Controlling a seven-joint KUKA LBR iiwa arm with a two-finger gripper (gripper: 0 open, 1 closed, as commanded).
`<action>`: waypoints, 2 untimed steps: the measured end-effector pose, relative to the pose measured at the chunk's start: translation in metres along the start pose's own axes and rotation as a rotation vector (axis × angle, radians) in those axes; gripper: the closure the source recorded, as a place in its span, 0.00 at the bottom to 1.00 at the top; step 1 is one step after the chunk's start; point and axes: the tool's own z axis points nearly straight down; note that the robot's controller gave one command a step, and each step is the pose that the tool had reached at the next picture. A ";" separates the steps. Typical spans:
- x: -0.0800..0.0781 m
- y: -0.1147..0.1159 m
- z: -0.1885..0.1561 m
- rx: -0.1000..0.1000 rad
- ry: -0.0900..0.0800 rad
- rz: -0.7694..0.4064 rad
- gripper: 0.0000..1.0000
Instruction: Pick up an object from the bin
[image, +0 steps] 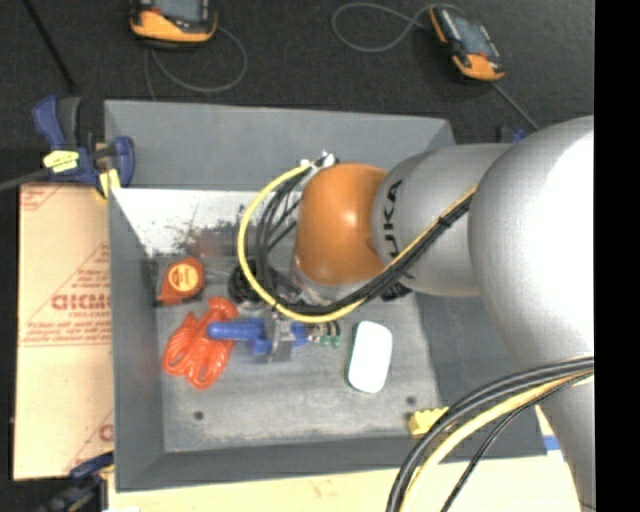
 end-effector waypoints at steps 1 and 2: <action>0.001 0.000 -0.023 0.001 0.004 0.000 1.00; 0.000 0.000 -0.047 0.000 -0.002 0.000 1.00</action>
Offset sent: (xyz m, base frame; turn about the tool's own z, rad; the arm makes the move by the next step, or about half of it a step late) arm 0.0001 0.0001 0.0308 0.0000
